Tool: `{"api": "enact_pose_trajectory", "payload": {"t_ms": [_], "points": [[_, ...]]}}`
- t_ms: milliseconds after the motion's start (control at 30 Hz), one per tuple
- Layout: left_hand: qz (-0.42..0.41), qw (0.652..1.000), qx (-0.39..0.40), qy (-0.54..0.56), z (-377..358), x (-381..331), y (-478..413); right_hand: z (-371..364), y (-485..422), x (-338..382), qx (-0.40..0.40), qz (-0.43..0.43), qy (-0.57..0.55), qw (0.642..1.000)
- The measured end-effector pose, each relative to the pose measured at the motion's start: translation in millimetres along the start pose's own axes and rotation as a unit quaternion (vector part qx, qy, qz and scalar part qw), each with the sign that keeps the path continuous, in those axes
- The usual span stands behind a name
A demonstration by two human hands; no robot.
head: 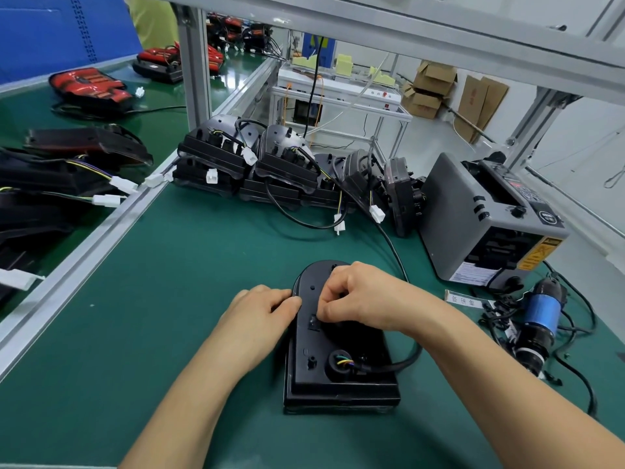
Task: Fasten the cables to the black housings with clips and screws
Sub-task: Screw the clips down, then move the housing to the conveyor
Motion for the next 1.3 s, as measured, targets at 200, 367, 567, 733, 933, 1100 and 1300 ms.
{"api": "enact_pose_trajectory", "payload": {"t_ms": [200, 367, 567, 733, 933, 1100, 1300], "points": [[0.003, 1.000, 0.003, -0.004, 1, -1, 2, 0, -2, -1, -0.005, -0.010, 0.018, 1.000], [-0.001, 1.000, 0.016, -0.015, 1, -5, 5, -1, -3, 0, -0.001, -0.021, 0.056, 0.998], [0.010, 1.000, 0.000, 0.020, -6, -5, 15, 1, -3, 2, 0.005, -0.023, 0.062, 0.998], [0.010, 0.998, -0.041, 0.042, -11, -5, 23, 1, -2, 3, 0.006, -0.021, 0.049, 0.999], [-0.103, 0.976, -0.186, 0.052, -15, -11, 53, 0, -4, 2, 0.006, -0.023, 0.050, 0.998], [-0.201, 0.950, -0.219, -0.097, -18, -16, 68, 1, -4, 2, 0.010, -0.019, 0.055, 0.998], [-0.216, 0.946, -0.197, -0.138, -20, -16, 68, 1, -4, 5, 0.010, -0.023, 0.062, 0.998]]}}
Point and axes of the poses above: each hand's wrist, its own y-axis away from the middle knuckle, its own z-axis out of the back of the hand, x = y × z, the point moved 3 cm from there along -y, towards the middle knuckle, and after that the axes turned 7 degrees about x, right-handed, at the moved point
